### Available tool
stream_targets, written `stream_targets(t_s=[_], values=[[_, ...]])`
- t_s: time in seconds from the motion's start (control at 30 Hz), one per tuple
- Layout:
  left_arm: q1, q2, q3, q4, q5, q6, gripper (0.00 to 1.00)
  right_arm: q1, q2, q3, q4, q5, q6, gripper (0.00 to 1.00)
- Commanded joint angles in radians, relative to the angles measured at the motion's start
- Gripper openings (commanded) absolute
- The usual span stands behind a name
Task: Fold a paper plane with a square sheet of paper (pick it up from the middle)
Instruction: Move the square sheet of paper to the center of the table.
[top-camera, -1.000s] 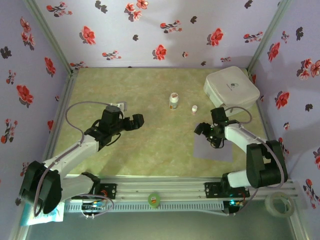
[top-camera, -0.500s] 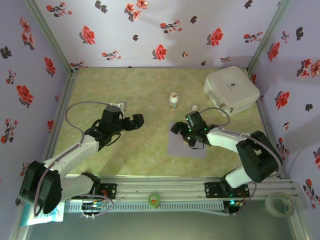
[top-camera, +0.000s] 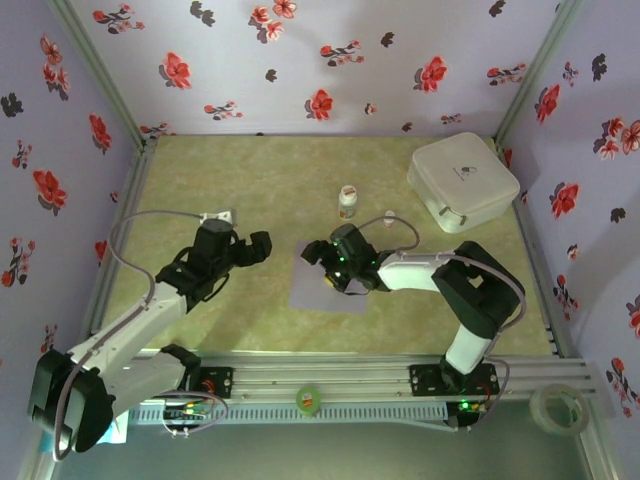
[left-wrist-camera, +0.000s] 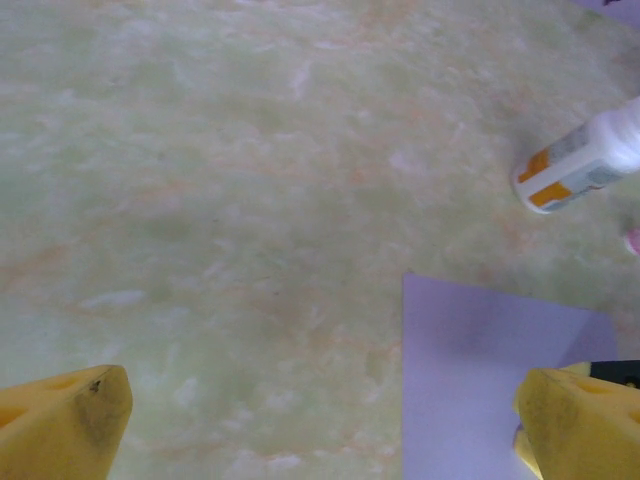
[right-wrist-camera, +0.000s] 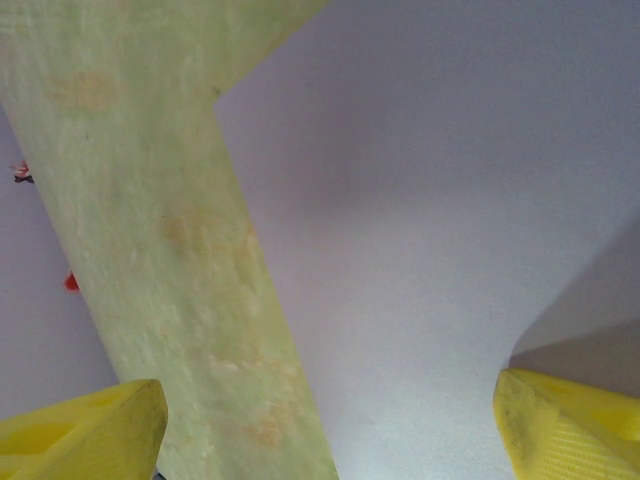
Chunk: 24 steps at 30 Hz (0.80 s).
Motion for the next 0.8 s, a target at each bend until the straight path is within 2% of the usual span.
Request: stream_targets(t_s=[0.0, 0.13, 0.27, 0.4, 0.57, 0.67, 0.77], values=[[-0.005, -0.029, -0.002, -0.119, -0.104, 0.013, 1.00, 0.032, 0.075, 0.010, -0.006, 0.012, 0.080, 0.86], [-0.005, -0.060, -0.005, -0.144, -0.107, 0.031, 1.00, 0.039, 0.054, 0.053, -0.017, 0.026, 0.072, 0.84], [-0.005, -0.095, -0.001, -0.142, -0.070, 0.039, 1.00, 0.031, -0.047, 0.105, -0.224, 0.085, -0.062, 0.85], [-0.005, -0.089, 0.027, -0.137, 0.057, 0.034, 1.00, 0.002, -0.131, 0.129, -0.413, 0.130, -0.187, 0.86], [-0.014, 0.017, 0.122, -0.171, 0.215, -0.010, 0.95, -0.094, -0.215, 0.057, -0.474, 0.072, -0.238, 0.82], [-0.047, 0.115, 0.180, -0.192, 0.248, -0.033, 0.94, -0.136, -0.289, 0.027, -0.522, 0.089, -0.294, 0.82], [-0.094, 0.233, 0.258, -0.240, 0.247, -0.062, 0.89, -0.181, -0.364, 0.021, -0.572, 0.103, -0.355, 0.83]])
